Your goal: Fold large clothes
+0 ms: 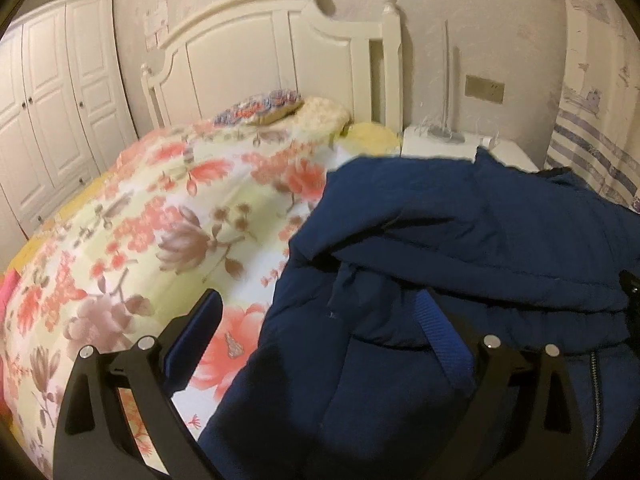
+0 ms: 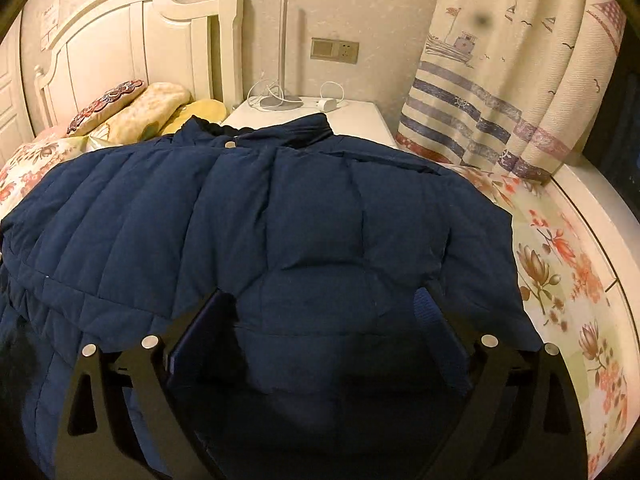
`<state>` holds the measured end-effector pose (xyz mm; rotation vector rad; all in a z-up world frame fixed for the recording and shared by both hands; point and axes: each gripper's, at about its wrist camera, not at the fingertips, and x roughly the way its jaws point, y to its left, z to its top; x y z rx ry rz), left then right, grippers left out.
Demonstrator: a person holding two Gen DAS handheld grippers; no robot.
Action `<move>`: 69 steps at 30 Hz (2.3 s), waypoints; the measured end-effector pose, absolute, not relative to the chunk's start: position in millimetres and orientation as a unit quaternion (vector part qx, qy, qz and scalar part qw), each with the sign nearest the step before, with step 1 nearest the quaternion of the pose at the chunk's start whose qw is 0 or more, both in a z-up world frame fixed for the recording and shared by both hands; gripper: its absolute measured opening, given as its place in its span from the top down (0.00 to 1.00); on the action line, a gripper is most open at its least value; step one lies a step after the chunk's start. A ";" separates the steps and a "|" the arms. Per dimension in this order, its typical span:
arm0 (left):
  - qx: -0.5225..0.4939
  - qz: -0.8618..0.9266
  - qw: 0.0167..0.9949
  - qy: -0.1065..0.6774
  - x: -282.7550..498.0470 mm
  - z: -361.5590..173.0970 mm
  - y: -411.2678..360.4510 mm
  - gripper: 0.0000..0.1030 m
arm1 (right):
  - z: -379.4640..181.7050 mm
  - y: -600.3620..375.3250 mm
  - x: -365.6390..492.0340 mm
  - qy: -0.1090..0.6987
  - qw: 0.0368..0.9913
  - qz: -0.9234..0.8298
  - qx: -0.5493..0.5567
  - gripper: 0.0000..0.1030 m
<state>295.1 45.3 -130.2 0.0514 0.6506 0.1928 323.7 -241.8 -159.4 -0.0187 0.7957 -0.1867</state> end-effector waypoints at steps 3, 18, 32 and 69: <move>0.004 0.069 0.957 0.283 288.5 -103.5 40.8 0.06 | -162.0 -240.9 323.2 0.386 0.918 -0.092 -0.011 0.12; 0.066 -0.030 0.885 0.460 421.7 -146.7 -41.6 0.02 | -160.4 -239.8 319.0 0.382 0.920 -0.089 -0.009 0.11; 0.039 -0.025 0.880 0.473 485.1 -148.5 -47.5 0.02 | -159.3 -240.1 319.2 0.381 0.921 -0.085 -0.005 0.11; 0.063 -0.019 0.917 0.393 383.6 -158.8 -22.8 0.02 | -154.1 -268.3 376.9 0.403 0.909 -0.108 0.015 0.07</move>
